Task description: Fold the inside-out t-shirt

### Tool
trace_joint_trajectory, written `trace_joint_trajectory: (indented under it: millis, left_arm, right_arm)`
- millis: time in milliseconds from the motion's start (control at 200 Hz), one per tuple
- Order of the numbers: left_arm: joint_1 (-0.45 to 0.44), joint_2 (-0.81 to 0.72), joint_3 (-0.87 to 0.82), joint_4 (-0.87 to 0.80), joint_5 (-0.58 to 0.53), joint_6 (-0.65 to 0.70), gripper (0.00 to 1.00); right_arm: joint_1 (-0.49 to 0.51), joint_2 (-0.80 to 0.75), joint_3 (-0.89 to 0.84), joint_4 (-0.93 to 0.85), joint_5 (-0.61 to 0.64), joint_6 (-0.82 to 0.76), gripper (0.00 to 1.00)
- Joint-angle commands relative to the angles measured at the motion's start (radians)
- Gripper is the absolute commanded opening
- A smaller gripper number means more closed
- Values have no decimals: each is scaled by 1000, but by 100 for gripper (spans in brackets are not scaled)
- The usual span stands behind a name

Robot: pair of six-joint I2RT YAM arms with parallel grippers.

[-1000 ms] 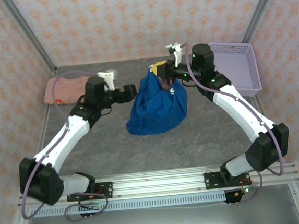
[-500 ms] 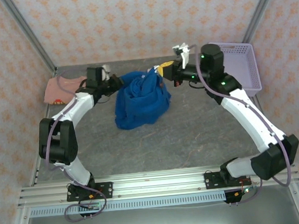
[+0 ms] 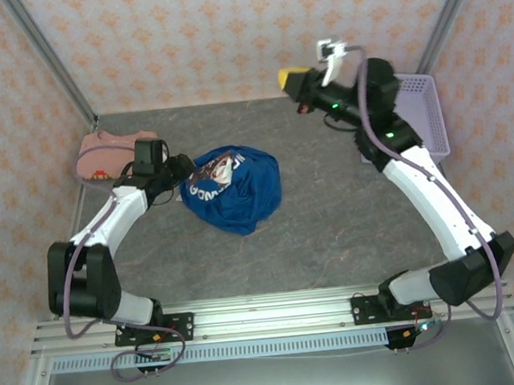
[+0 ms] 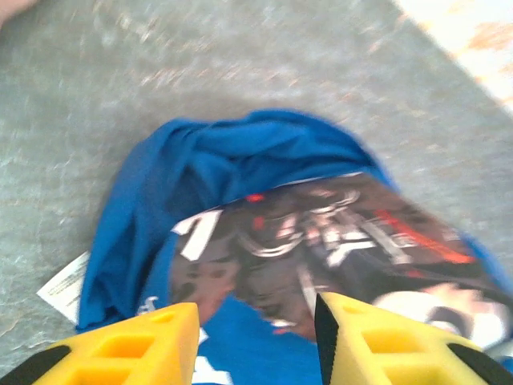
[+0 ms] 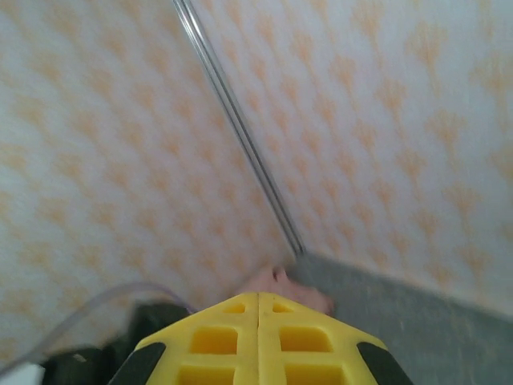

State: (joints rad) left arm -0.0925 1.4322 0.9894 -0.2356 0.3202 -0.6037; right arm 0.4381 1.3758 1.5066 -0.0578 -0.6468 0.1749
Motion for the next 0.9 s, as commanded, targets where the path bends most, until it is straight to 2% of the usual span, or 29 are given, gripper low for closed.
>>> trace_joint_trajectory:
  millis: [0, 65, 165, 185, 225, 280, 310, 340, 355, 360, 405, 445, 480, 610, 676, 736, 816, 896]
  left_arm:
    - [-4, 4, -16, -58, -45, 61, 36]
    - [-5, 5, -18, -85, -59, 62, 37]
    - [-5, -33, -43, -100, -84, 64, 44]
    - [-4, -42, -51, -100, -86, 64, 45]
    - [-5, -62, -65, -101, -89, 64, 47]
    - [-8, -77, -80, -100, -82, 64, 49]
    - [-12, -81, -89, -95, -72, 64, 51]
    - [-21, -85, -98, -88, -62, 64, 52]
    - [-26, -87, -104, -83, -53, 64, 53]
    - [-27, -87, -107, -82, -49, 64, 53]
    - [-49, -97, -128, -61, -16, 99, 56]
    - [-74, -115, -152, -31, 26, 111, 59]
    - [-102, -138, -177, 2, 62, 122, 61]
    - [-210, -237, -230, 95, 58, 160, 67]
    - [-209, -267, -209, 87, 10, 148, 69]
    - [-206, -280, -168, 47, -17, 147, 71]
    - [-206, -277, -117, 1, 15, 139, 74]
    - [-206, -273, -102, -45, 28, 103, 76]
  right_arm:
    - [113, 117, -75, -286, 179, -134, 27]
    - [163, 207, -97, -302, 211, -143, 40]
    - [201, 351, -93, -284, 216, -123, 56]
    - [203, 379, -87, -279, 210, -118, 66]
    - [205, 437, -74, -254, 210, -105, 70]
    - [205, 520, -32, -229, 182, -99, 70]
    - [205, 557, -3, -227, 157, -98, 68]
    - [205, 598, 34, -225, 133, -96, 61]
    - [205, 621, 61, -223, 118, -93, 45]
    - [205, 621, 61, -223, 118, -93, 45]
    - [201, 639, 101, -231, 107, -93, 18]
    - [196, 621, 117, -241, 100, -98, 6]
    - [190, 585, 112, -245, 96, -100, 0]
    - [180, 379, 8, -203, 34, -125, 0]
    - [180, 289, -46, -226, 6, -194, 0]
    - [180, 217, -94, -291, 41, -287, 0]
    - [179, 136, -188, -330, 87, -379, 0]
    - [188, 64, -311, -352, 99, -432, 6]
